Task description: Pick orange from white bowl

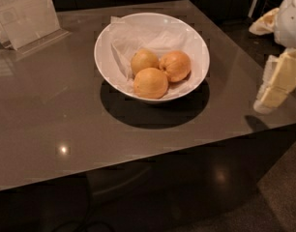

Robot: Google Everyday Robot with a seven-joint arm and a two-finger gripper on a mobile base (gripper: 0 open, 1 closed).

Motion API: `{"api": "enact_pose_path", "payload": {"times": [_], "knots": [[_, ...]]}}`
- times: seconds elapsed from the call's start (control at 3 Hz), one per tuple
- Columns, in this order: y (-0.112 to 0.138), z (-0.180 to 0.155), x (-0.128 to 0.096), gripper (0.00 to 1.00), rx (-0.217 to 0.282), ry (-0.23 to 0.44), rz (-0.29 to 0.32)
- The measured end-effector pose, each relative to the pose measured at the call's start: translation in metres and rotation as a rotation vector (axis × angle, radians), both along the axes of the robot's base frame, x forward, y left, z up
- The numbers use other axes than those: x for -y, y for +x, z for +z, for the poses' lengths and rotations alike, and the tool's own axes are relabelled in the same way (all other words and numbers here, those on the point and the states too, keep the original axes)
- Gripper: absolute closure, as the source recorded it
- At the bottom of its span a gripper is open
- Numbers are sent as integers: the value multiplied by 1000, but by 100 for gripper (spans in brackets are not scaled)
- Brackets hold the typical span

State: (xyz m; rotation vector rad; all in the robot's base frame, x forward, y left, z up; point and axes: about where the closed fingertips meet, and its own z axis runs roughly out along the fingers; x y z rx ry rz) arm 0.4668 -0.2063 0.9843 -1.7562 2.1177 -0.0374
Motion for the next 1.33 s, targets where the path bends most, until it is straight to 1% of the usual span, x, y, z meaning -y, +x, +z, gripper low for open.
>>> {"api": "enact_pose_path", "payload": {"times": [0.33, 0.67, 1.0, 1.33], "knots": [[45, 7, -28, 0, 33, 94, 125], [92, 7, -57, 0, 44, 171, 211], [92, 7, -57, 0, 44, 171, 212], [111, -11, -77, 0, 21, 202, 239]]}}
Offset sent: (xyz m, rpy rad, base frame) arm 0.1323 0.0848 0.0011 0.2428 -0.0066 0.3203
